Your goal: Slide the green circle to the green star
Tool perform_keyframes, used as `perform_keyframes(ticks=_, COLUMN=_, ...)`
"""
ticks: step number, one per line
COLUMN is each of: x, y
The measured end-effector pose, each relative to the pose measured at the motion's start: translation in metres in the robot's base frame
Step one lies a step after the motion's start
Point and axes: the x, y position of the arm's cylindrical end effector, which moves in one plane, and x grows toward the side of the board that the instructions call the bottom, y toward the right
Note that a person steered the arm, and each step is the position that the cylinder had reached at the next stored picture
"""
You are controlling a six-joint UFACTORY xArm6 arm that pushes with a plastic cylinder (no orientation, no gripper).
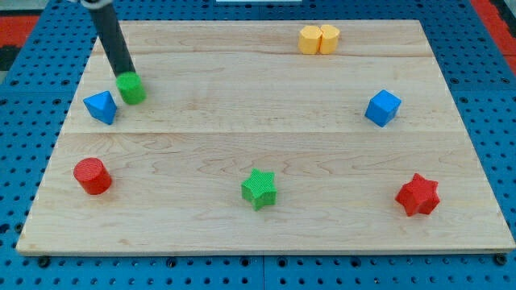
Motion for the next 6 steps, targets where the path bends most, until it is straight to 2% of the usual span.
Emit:
perform_keyframes(ticks=2, x=0.103, y=0.084)
perform_keyframes(ticks=3, x=0.07, y=0.077)
perform_keyframes(ticks=4, x=0.054, y=0.031)
perform_keyframes(ticks=5, x=0.108, y=0.065)
perform_keyframes(ticks=6, x=0.124, y=0.06)
